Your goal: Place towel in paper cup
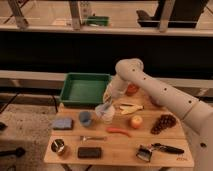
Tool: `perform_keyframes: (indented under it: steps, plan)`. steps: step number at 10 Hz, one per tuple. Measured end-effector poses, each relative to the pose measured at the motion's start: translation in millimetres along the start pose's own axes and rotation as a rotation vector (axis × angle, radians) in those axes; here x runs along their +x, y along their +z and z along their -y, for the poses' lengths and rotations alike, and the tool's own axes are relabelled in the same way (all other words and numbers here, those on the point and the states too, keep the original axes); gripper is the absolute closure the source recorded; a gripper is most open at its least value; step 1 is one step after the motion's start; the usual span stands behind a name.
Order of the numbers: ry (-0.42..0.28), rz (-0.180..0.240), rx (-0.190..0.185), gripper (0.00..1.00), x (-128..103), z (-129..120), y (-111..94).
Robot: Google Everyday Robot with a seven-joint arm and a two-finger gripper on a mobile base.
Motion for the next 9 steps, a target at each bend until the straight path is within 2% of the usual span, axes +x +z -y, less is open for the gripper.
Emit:
perform_keyframes:
  steps: [5,9]
  plan:
    - [0.018,-0.009,0.008,0.20,3.7,-1.5,0.7]
    - [0.055,-0.047,0.029,0.20,5.8,-4.6,-12.5]
